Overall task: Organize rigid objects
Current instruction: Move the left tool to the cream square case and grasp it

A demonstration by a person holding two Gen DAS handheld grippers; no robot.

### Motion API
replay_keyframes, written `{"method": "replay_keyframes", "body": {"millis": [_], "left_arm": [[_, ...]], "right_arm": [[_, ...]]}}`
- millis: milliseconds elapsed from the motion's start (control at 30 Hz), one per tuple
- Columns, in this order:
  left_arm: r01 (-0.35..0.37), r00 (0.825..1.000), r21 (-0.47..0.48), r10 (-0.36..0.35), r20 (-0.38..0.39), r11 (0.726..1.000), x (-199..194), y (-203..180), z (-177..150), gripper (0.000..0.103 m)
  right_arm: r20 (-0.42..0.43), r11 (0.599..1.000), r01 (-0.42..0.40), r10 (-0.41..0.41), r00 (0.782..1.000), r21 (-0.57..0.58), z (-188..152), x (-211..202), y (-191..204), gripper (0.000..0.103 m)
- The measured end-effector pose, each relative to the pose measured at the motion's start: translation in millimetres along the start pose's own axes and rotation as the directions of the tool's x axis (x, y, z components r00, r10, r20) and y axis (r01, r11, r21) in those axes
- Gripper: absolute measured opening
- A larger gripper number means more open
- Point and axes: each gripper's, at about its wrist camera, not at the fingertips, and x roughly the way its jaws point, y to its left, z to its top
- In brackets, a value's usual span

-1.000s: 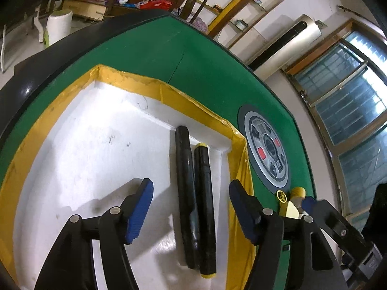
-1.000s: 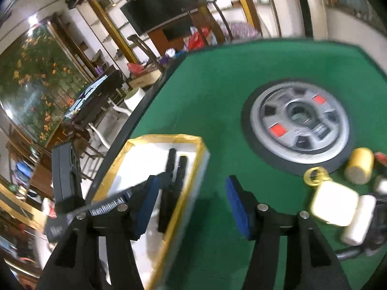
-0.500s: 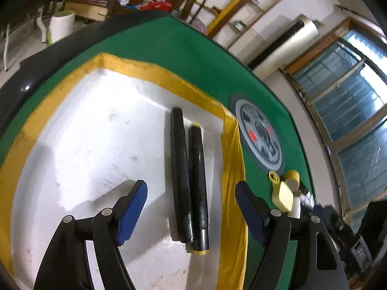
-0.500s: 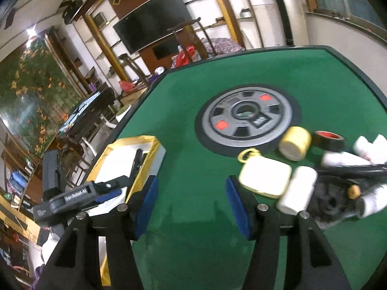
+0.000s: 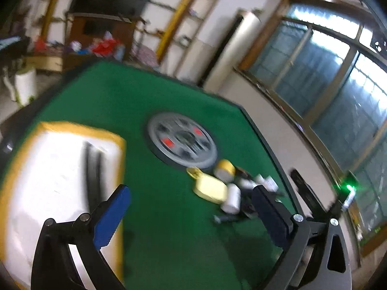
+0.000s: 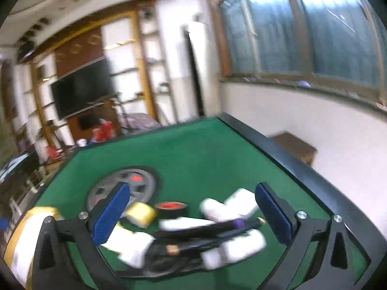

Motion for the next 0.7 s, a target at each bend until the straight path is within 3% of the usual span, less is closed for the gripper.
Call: {"method": "replay_keyframes", "body": {"millis": [133, 233, 333, 467, 533, 700], "left_arm": [[-0.021, 0.995, -0.004, 0.021, -0.099, 1.000, 41, -15, -13, 0.101], [-0.027, 0.987, 0.008, 0.028, -0.155, 1.000, 67, -29, -23, 0.101], [-0.033, 0.985, 0.149, 0.058, -0.166, 0.988, 84, -62, -38, 0.101], [-0.037, 0.981, 0.316, 0.095, -0.170, 0.948, 104, -92, -55, 0.101], [-0.066, 0.980, 0.307, 0.120, -0.160, 0.950, 111, -87, -49, 0.101], [-0.150, 0.973, 0.125, 0.169, -0.160, 0.981, 137, -57, -14, 0.101]], "right_arm": [[0.013, 0.997, 0.083, -0.083, 0.996, 0.000, -5, 15, -27, 0.103], [0.025, 0.997, 0.074, -0.075, 0.997, 0.016, -5, 17, -42, 0.103], [-0.041, 0.998, 0.043, -0.041, 0.998, 0.041, -7, 30, -49, 0.103], [-0.142, 0.994, -0.022, 0.037, 0.989, 0.106, -9, 40, -58, 0.103], [-0.147, 0.990, -0.031, 0.051, 0.988, 0.136, -9, 40, -64, 0.103], [-0.165, 0.986, -0.039, 0.066, 0.984, 0.160, -12, 42, -69, 0.103]]}}
